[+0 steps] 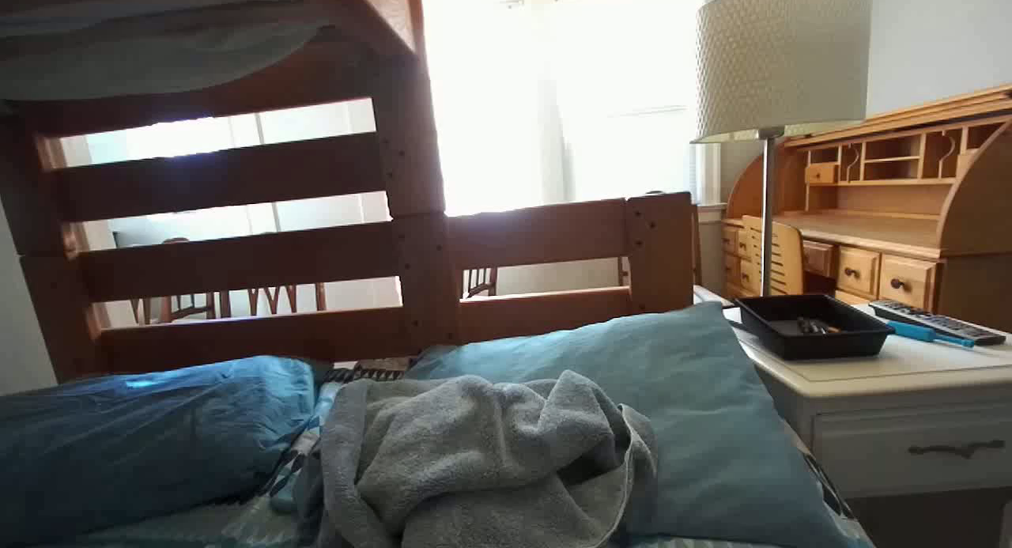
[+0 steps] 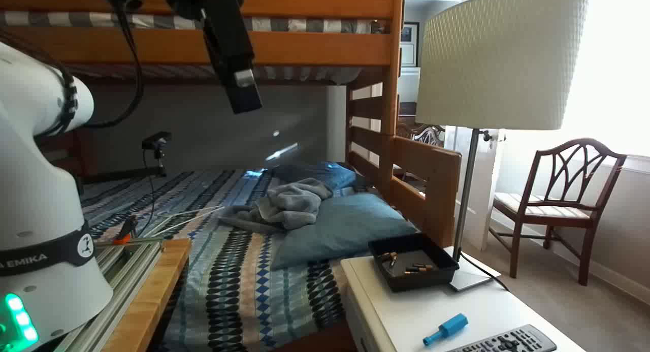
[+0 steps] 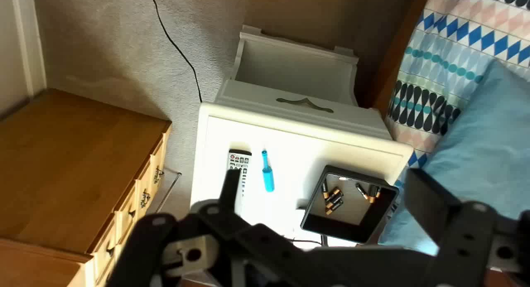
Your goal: Put the remote in the black bowl
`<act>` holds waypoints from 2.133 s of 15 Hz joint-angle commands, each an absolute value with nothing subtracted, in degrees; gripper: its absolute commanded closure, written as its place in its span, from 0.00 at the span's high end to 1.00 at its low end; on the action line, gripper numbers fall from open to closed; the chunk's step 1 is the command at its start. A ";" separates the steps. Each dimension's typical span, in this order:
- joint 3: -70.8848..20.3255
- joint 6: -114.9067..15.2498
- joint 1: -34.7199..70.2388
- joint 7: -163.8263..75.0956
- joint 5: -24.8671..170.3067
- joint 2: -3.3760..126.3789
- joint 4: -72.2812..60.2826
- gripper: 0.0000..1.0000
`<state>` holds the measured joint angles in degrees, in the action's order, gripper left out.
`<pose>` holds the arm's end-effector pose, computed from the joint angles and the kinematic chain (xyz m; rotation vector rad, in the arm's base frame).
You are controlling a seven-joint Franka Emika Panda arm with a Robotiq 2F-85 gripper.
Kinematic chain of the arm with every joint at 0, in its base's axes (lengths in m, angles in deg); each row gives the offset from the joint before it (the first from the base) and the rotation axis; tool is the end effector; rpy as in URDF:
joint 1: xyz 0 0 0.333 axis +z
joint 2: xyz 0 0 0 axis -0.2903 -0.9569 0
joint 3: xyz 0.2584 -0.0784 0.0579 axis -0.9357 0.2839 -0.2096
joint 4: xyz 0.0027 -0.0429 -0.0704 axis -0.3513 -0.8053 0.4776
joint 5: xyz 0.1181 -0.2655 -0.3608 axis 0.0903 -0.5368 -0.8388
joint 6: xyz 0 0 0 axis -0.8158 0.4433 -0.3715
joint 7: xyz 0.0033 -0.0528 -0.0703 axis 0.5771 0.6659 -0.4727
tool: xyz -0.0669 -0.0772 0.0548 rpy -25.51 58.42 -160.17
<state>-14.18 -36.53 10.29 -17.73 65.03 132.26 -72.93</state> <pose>0.3814 -0.1368 0.4253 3.0550 0.2455 0.4176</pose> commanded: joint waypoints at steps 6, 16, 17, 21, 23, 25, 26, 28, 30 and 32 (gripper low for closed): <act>-14.20 -36.32 10.36 -17.77 65.05 132.07 -72.79 1.00; -7.88 -54.30 12.02 -10.52 64.54 116.51 -71.09 1.00; -7.17 -56.61 12.29 -9.53 65.01 113.97 -70.61 1.00; -7.96 -69.54 10.53 -13.64 65.79 101.03 -68.57 1.00; -9.62 -76.16 9.37 -19.37 67.37 95.19 -67.44 1.00; -12.18 -79.97 7.49 -25.83 67.23 89.71 -65.59 1.00; -12.35 -79.42 7.84 -26.45 68.05 88.91 -65.04 1.00; -12.58 -78.97 7.44 -24.59 67.23 91.18 -67.02 1.00; -13.04 -79.09 7.36 -25.63 67.43 89.19 -65.75 1.00; -13.04 -79.09 7.29 -25.76 67.53 88.96 -65.42 1.00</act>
<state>-11.53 -79.13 8.65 -26.11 66.90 88.98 -65.40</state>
